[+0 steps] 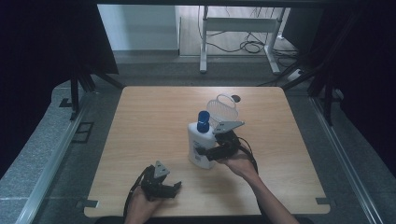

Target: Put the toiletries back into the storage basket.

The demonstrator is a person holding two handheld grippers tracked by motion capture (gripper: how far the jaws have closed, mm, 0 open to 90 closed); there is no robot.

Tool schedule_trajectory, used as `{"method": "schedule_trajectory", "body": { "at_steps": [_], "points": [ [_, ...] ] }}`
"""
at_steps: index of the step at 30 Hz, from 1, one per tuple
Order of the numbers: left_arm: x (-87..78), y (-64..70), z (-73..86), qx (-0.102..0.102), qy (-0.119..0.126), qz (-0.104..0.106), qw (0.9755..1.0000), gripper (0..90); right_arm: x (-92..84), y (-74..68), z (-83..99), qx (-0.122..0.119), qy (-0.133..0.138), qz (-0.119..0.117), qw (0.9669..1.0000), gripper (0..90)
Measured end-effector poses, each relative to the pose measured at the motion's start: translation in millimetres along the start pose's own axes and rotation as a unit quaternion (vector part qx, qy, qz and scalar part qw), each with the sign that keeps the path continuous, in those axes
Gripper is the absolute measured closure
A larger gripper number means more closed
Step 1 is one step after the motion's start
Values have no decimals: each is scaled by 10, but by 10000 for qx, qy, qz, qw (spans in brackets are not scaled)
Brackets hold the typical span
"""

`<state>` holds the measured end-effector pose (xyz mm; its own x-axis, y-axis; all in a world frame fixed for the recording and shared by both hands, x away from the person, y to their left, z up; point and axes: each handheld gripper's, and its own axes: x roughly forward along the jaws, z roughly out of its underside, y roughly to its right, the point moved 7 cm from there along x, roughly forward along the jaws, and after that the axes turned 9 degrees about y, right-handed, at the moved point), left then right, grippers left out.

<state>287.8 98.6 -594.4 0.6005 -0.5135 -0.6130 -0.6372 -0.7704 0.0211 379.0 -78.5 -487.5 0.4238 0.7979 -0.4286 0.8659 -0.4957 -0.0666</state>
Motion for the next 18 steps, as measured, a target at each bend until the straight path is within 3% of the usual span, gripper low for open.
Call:
{"method": "schedule_trajectory", "body": {
  "at_steps": [5,10,18],
  "points": [
    [0,2,0,-4,-1,-6,10000,119,35,-12,-26,-67,13,-34,10000,345],
    [0,1,0,-7,-3,-13,10000,119,35,-30,-49,-222,-53,98,9997,364],
    [-2,3,0,-7,-15,-9,10000,119,10,-16,-113,-185,-87,232,9995,371]
  ]
}}
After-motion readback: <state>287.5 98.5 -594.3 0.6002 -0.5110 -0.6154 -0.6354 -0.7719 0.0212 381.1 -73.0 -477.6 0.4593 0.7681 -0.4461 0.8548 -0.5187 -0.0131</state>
